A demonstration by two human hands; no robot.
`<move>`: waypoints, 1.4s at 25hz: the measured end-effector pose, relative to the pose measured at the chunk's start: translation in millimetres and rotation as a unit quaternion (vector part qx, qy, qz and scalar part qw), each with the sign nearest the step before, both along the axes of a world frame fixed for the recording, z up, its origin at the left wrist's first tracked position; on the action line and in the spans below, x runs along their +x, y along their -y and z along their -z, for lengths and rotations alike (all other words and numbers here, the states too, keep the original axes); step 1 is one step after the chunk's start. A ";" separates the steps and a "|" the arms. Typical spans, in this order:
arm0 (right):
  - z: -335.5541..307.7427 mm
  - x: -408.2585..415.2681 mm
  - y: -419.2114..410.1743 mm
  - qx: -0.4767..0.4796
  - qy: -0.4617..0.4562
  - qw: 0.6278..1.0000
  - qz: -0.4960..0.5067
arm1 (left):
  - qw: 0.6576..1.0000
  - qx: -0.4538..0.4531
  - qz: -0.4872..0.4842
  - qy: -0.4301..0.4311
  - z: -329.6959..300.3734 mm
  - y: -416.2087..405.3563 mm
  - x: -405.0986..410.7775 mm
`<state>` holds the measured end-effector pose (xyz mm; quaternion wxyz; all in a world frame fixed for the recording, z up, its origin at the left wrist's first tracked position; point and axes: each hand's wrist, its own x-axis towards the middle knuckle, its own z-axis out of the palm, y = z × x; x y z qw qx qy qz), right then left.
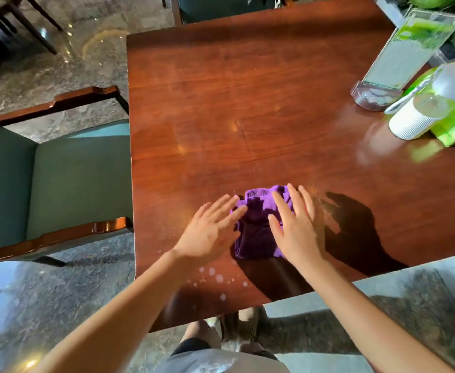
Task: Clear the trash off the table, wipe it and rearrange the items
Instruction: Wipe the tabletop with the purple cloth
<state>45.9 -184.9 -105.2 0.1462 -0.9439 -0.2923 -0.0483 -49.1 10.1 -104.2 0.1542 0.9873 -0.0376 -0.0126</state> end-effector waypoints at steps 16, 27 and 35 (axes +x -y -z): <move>18.3 22.3 50.3 -0.164 -0.050 0.980 -0.098 | 0.992 0.087 -0.096 -0.012 42.3 -160.6 -19.1; 33.8 -31.7 -4.3 -0.153 -0.084 0.975 0.139 | 0.993 0.069 -0.095 0.004 48.4 -161.8 -19.6; 31.3 -148.6 -117.3 -0.108 -0.062 0.989 0.074 | 0.993 0.066 -0.093 0.004 48.1 -163.1 -20.7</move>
